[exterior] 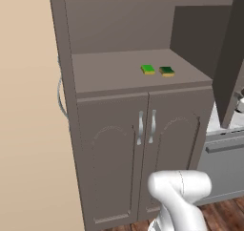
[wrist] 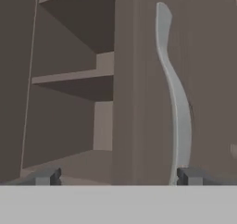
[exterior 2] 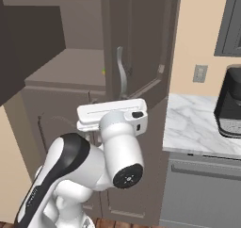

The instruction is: Pick up the sponge and sponge from the sink, and place them back in the cabinet, and close the cabinet doors.

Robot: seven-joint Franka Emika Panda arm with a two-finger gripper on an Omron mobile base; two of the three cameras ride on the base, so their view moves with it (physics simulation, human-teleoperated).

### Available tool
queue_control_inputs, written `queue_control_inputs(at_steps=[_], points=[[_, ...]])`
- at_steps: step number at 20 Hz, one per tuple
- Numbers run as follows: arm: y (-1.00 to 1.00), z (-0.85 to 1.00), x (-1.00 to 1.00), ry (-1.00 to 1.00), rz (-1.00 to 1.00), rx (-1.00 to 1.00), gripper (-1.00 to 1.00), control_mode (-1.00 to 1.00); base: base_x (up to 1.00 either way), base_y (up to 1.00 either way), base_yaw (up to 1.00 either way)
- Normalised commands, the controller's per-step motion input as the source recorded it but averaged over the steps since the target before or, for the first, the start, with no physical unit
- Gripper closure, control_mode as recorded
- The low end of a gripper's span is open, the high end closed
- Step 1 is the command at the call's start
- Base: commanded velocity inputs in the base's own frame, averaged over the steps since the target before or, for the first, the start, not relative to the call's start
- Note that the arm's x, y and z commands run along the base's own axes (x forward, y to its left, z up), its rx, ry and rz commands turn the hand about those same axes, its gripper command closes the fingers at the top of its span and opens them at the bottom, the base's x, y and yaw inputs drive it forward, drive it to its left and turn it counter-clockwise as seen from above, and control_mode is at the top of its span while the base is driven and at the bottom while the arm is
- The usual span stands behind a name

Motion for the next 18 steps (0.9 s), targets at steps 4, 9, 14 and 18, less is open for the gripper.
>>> queue_control_inputs(at_steps=[4,9,14,18], points=[[0.36,-0.01,0.0,-0.03,0.0,0.0,-1.0,-1.0,0.0,0.0,0.0],[0.37,-0.07,0.05,-0.03,0.02,0.0,-1.0,-1.0,0.0,0.0,0.0],[0.28,-0.12,0.14,-0.03,0.06,0.0,-1.0,-1.0,0.0,0.0,0.0],[0.29,-0.14,0.21,-0.02,0.06,0.0,-1.0,-1.0,0.0,0.0,0.0]])
